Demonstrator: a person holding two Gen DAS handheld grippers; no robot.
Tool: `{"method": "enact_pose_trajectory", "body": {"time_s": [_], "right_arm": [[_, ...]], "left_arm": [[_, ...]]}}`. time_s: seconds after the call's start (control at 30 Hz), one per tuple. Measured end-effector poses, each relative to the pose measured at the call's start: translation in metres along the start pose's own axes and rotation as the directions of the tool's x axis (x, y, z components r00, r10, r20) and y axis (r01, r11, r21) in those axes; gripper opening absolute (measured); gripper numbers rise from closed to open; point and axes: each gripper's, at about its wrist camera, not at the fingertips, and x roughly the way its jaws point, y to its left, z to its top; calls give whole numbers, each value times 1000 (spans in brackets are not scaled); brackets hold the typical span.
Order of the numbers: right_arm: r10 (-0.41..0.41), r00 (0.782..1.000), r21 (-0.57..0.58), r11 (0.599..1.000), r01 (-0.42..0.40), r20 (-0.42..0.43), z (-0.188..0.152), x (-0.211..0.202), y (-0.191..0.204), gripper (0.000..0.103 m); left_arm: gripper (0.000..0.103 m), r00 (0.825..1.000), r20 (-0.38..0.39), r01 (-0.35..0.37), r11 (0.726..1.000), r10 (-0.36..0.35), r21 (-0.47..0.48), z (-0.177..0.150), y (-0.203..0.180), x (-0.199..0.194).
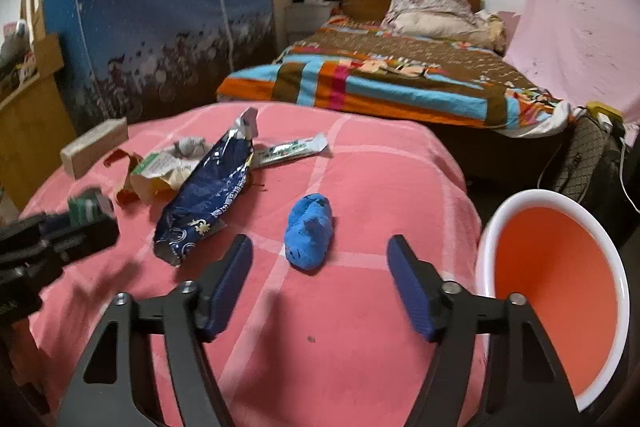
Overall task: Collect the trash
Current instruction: 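Grasp the green pack with the left tool while the right tool grasps the blue crumpled item, then carry both items over the orange bucket and open both tools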
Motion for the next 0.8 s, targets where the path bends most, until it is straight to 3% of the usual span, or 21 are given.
{"method": "enact_pose_trajectory", "body": {"time_s": [0.2,0.3,0.37,0.5,0.57,0.67,0.8], "right_arm": [[4,997,-30,1000,-6,-74,2,21,0,33],[35,998,-23,999,-36,-59,1,16,-1,27],[41,999,-17,999,-42,-33,1,11,-2,26],[48,990,22,998,-51,131,1,-20,-6,26],[35,967,44,998,-48,252,1,-41,-10,26],[-46,902,62,998,22,429,-3,-73,-16,26],[-164,801,108,986,124,576,-12,-107,-33,27]], "left_arm": [[21,1000,-13,-5,1000,5,25,6,-3,8],[21,999,-45,-11,1000,13,28,5,-4,15],[21,999,-51,-11,1000,13,29,5,-3,17],[21,1000,-12,-6,999,6,54,12,-12,12],[21,1000,27,-1,997,-1,75,18,-20,9],[21,991,122,32,993,-46,114,28,-36,2],[22,955,271,68,978,-121,198,39,-62,-6]]}}
